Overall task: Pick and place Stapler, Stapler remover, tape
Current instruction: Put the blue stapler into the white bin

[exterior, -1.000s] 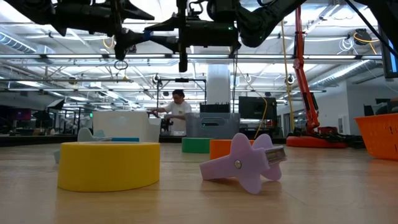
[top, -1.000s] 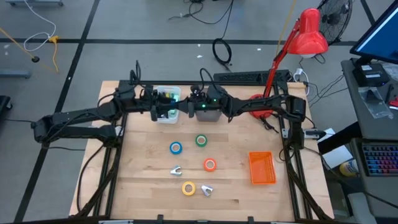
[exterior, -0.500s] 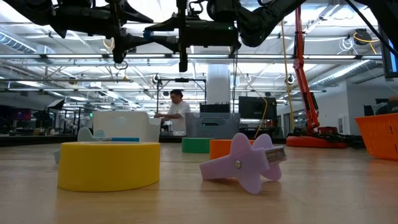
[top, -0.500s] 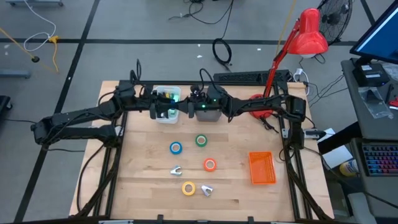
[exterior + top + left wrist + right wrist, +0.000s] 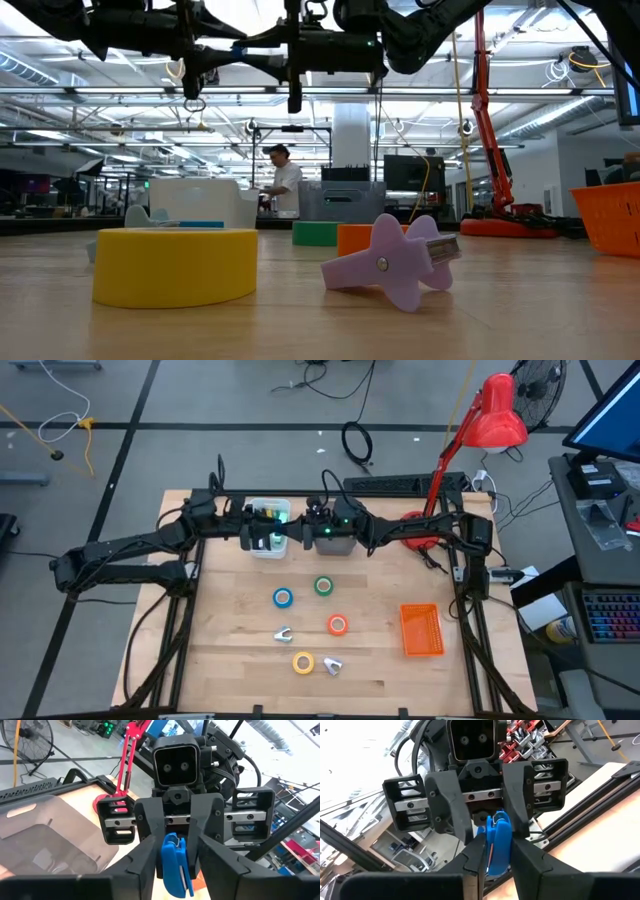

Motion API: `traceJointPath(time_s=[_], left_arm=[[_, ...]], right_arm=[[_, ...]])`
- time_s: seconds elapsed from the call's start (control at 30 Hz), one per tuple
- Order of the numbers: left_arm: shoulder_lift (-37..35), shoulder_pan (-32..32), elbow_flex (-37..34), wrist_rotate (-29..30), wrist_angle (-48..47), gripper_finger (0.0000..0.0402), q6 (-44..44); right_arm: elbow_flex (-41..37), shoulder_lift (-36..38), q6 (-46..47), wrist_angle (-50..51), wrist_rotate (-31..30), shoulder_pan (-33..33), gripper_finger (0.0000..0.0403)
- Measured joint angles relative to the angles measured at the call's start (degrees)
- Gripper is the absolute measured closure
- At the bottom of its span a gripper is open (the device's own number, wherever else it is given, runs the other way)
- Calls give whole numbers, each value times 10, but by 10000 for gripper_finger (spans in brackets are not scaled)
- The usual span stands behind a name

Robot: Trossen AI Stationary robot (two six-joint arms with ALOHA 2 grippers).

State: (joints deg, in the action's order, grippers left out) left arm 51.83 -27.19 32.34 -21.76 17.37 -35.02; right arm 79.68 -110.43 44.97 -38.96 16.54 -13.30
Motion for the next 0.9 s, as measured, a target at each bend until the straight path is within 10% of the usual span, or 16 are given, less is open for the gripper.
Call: traceJointPath(time_s=[0.9], left_arm=[[0,-3,0,16,25,291,-46]], right_arm=[[0,-2,-11,21,3,9,344]])
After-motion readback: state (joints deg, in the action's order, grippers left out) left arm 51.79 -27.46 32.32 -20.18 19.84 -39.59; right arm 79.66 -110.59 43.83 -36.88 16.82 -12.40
